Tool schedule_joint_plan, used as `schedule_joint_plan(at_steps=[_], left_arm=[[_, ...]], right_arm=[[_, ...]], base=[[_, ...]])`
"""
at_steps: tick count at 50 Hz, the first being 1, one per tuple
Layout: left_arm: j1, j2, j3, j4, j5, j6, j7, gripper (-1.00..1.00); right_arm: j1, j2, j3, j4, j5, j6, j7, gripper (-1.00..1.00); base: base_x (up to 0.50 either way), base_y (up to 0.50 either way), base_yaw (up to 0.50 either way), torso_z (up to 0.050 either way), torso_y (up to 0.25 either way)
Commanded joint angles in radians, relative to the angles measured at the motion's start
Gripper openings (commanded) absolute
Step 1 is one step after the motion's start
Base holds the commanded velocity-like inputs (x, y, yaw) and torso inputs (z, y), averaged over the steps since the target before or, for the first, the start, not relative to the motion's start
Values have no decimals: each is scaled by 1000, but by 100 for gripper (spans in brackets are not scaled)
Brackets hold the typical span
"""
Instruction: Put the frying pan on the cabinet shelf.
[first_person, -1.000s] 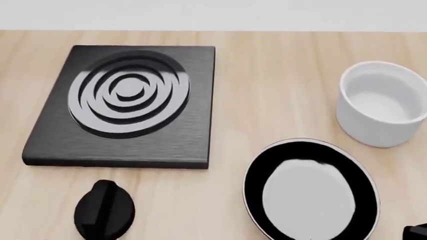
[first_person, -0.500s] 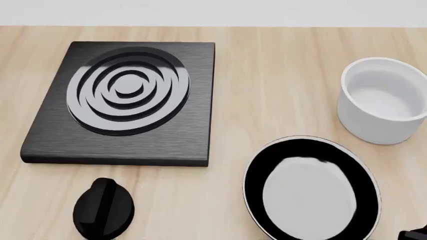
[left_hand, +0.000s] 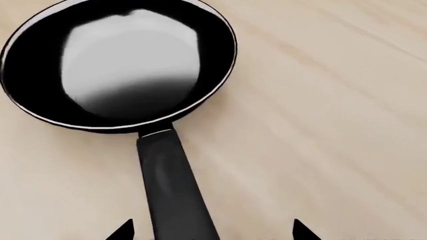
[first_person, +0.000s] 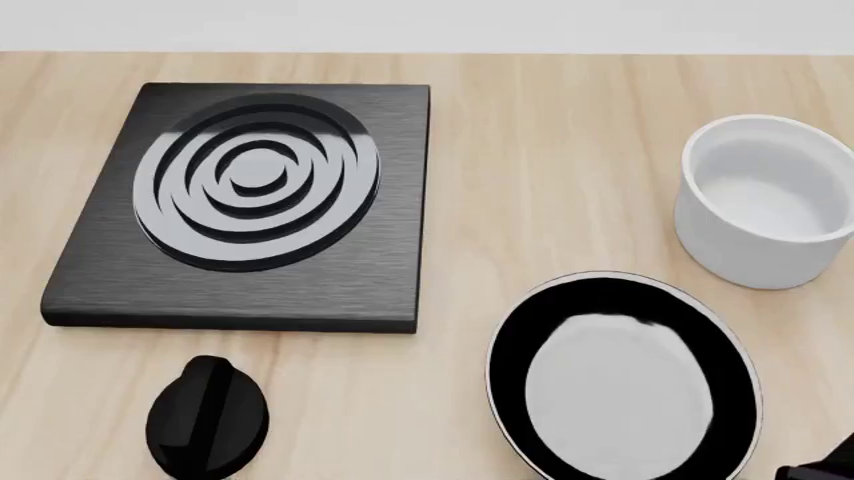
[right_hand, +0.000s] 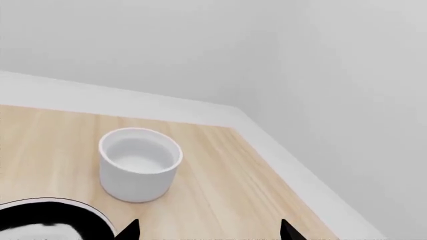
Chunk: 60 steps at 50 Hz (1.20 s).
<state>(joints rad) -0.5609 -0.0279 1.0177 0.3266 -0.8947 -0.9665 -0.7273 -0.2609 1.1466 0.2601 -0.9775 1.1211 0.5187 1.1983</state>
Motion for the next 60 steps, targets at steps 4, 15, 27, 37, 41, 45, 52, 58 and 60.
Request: schedule_joint_plan(at_steps=[4, 15, 27, 37, 41, 45, 52, 58, 60], left_arm=[[-46, 7, 62, -156, -21, 128, 0, 100], [-57, 6, 79, -198, -38, 158, -7, 100], [-50, -1, 90, -124, -79, 141, -96, -100], [-75, -14, 63, -12, -137, 105, -194, -100], [-97, -26, 46, 25, -157, 91, -227, -100], [-113, -37, 22, 73, -189, 77, -266, -100], [-153, -61, -23, 128, -247, 50, -317, -100], [-182, -85, -73, 129, -276, 60, -321, -100], [-191, -92, -83, 128, -282, 61, -321, -100]], right_arm=[[-15, -34, 19, 15, -39, -11, -38, 100], [-26, -41, 26, 16, -48, -16, -47, 100], [-30, -43, 28, 19, -52, -17, -50, 100], [-25, -41, 25, 17, -48, -14, -45, 100], [-37, -42, 39, 15, -48, -15, -46, 100], [-42, -44, 43, 16, -51, -17, -48, 100], [-45, -44, 47, 13, -47, -17, -47, 100], [-42, -41, 48, 9, -41, -15, -43, 100], [-39, -42, 42, 12, -46, -16, -45, 100]], base=[[0, 0, 0, 0, 0], [1, 0, 0, 0, 0], [1, -1, -1, 0, 0], [0, 0, 0, 0, 0], [0, 0, 0, 0, 0], [0, 0, 0, 0, 0], [0, 0, 0, 0, 0], [0, 0, 0, 0, 0], [0, 0, 0, 0, 0]])
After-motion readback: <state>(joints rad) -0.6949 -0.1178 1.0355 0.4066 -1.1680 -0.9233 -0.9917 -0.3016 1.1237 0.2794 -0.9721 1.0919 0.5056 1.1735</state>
